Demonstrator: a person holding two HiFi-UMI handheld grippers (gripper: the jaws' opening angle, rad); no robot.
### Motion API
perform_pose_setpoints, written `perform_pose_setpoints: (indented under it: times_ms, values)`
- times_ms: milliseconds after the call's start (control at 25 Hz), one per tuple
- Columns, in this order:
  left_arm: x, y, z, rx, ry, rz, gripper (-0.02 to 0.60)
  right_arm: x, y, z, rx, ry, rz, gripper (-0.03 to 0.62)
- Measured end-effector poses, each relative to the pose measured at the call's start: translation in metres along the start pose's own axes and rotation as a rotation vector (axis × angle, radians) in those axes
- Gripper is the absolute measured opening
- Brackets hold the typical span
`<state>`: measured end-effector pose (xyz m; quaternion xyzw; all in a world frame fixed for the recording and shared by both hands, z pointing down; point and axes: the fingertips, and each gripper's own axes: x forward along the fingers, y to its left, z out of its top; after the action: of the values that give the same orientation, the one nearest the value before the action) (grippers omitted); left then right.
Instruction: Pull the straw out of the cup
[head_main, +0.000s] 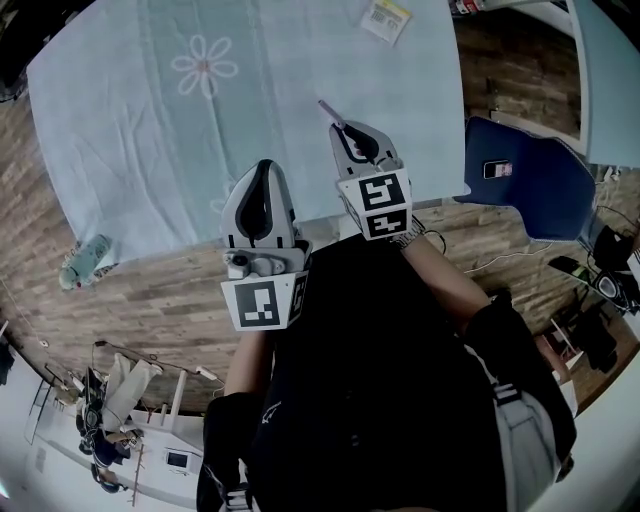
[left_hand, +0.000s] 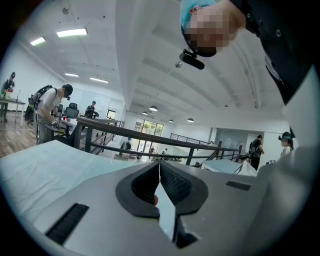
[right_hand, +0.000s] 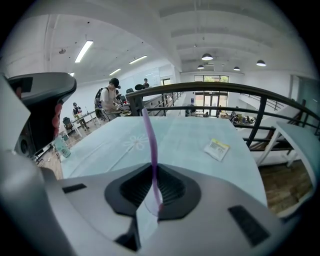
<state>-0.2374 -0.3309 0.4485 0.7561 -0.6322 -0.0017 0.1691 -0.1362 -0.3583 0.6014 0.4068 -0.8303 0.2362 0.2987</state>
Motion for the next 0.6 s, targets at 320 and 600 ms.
perform_pose_setpoints:
  times_ms: [320, 600]
  values:
    - [-0.017, -0.007, 0.005, 0.012, -0.025, -0.007, 0.017, -0.018, 0.002, 0.007, -0.008, -0.072, -0.04, 0.037]
    - [-0.04, -0.021, 0.005, 0.047, -0.045, -0.044, 0.017, -0.044, 0.006, 0.017, -0.019, -0.16, -0.088, 0.037]
